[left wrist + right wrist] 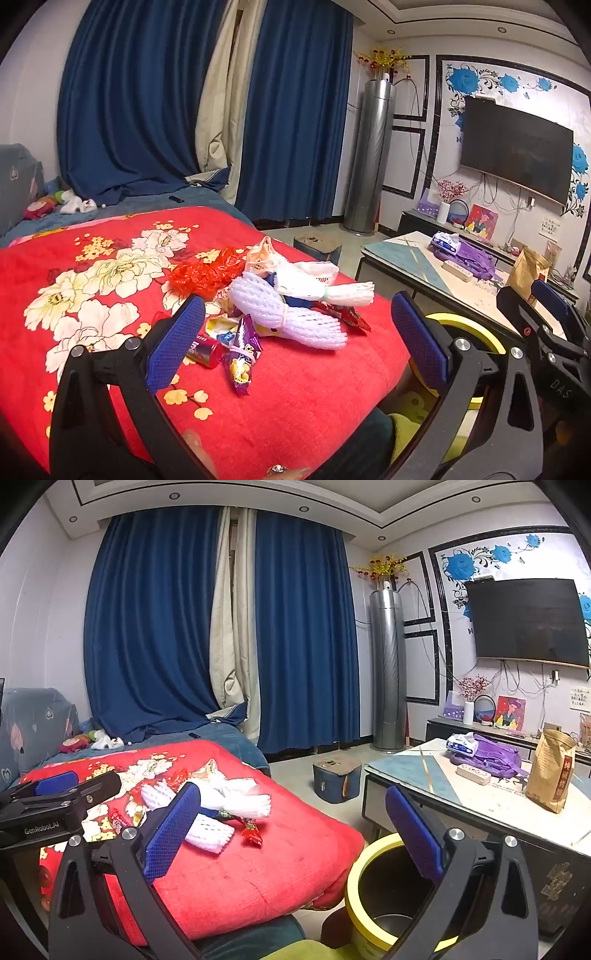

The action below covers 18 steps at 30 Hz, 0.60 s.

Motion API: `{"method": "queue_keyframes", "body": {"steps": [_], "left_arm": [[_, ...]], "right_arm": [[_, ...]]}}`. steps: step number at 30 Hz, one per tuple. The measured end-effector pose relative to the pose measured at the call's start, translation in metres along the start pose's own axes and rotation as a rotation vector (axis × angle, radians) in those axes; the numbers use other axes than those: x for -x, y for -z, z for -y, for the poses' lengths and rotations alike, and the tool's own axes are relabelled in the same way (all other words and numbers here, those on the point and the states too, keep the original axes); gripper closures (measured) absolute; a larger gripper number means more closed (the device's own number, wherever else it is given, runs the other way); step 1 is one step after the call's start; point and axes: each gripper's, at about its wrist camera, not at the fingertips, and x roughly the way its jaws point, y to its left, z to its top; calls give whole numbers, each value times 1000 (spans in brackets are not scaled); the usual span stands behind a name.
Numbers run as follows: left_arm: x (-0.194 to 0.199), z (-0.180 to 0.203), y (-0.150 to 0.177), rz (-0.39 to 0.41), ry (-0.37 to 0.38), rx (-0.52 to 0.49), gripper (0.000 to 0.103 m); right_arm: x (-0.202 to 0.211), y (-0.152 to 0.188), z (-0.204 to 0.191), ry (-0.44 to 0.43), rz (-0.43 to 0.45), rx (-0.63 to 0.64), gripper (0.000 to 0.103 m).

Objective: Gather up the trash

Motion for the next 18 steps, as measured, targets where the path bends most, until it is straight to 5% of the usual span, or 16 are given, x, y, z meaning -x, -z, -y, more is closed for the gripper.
{"method": "queue_keyframes", "body": {"steps": [18], "left_arm": [[1,1,-2,3,0,-3,10]], "right_arm": [[3,2,-1,10,-5,-1,6]]}}
